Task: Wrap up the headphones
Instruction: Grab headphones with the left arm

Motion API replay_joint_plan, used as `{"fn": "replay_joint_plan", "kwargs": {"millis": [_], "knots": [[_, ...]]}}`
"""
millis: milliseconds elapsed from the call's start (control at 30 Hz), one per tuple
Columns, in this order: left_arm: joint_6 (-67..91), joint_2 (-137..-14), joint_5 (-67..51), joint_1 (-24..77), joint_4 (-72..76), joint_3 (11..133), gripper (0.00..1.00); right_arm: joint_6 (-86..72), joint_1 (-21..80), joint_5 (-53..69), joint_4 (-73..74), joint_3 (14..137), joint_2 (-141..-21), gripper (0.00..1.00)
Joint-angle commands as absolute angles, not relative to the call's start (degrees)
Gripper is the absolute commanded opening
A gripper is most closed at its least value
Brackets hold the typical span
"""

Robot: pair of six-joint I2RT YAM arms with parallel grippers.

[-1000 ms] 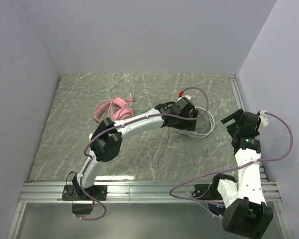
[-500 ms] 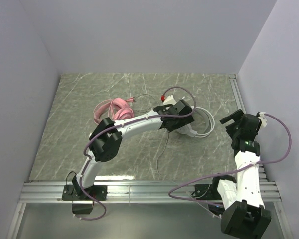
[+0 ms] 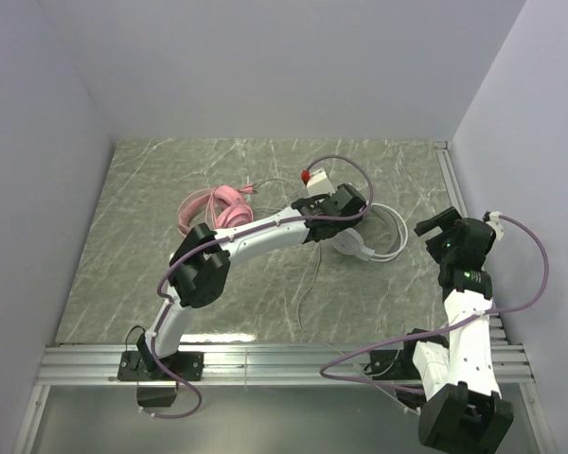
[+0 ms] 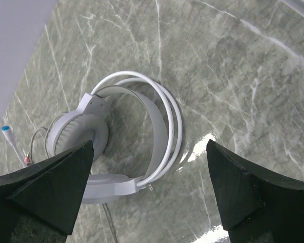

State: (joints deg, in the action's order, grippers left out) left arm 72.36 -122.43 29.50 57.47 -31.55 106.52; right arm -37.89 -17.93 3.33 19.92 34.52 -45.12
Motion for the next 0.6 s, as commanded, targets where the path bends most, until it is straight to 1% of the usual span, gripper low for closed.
{"fn": "replay_joint_plan", "kwargs": {"millis": [0,100,133,200,367,467,500,567], "knots": [[69.9,-122.1,33.6,57.3,-31.5,108.6,0.77,-37.2,-18.4,4.6,17.3,34.3,-44.4,0.99],[67.2,-122.9,32.4,56.8,-28.8,108.5,0.63,-37.0,-18.3,4.9,17.4,34.1,-44.2,0.99],[66.8,-123.3,31.9,56.7,-28.6,108.7,0.54,-36.9,-18.4,4.8,17.4,34.1,-44.1,0.99],[66.4,-124.0,31.0,56.5,-28.4,108.8,0.48,-36.7,-18.4,4.7,17.3,33.9,-43.9,0.98],[66.8,-124.5,31.2,56.4,-28.6,108.0,0.50,-36.7,-18.3,5.0,17.1,33.8,-43.9,0.99],[66.4,-124.5,30.8,56.3,-28.2,107.3,0.43,-36.4,-18.2,5.4,16.7,33.5,-44.1,0.98],[66.3,-124.5,30.2,56.3,-28.0,106.9,0.34,-36.3,-18.4,5.4,16.6,33.4,-44.3,0.98],[65.8,-124.5,29.5,55.9,-27.1,106.4,0.23,-36.2,-18.2,5.6,17.0,33.6,-44.7,0.97]]}}
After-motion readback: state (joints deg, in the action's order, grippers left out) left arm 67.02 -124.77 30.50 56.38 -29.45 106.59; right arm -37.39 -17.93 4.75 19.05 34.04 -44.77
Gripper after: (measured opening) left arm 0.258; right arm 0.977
